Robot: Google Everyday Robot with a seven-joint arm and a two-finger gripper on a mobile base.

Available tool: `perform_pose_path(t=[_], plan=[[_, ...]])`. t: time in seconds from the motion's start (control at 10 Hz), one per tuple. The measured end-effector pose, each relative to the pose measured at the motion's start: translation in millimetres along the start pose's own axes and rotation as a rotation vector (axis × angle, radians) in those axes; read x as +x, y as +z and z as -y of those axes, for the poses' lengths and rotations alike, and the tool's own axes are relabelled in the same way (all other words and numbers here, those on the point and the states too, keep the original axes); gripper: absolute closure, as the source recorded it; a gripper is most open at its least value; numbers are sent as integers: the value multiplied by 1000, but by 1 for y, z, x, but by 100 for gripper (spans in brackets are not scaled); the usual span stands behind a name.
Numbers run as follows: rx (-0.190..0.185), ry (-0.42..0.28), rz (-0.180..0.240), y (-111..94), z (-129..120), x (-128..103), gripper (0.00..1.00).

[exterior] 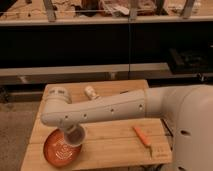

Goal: Place the ceramic cup in the ceramic bowl

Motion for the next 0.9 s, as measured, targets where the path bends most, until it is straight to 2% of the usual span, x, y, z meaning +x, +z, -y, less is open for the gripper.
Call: perform_pose_path(t=[0.9], plan=[[15, -9, 3, 2, 0, 2, 100]])
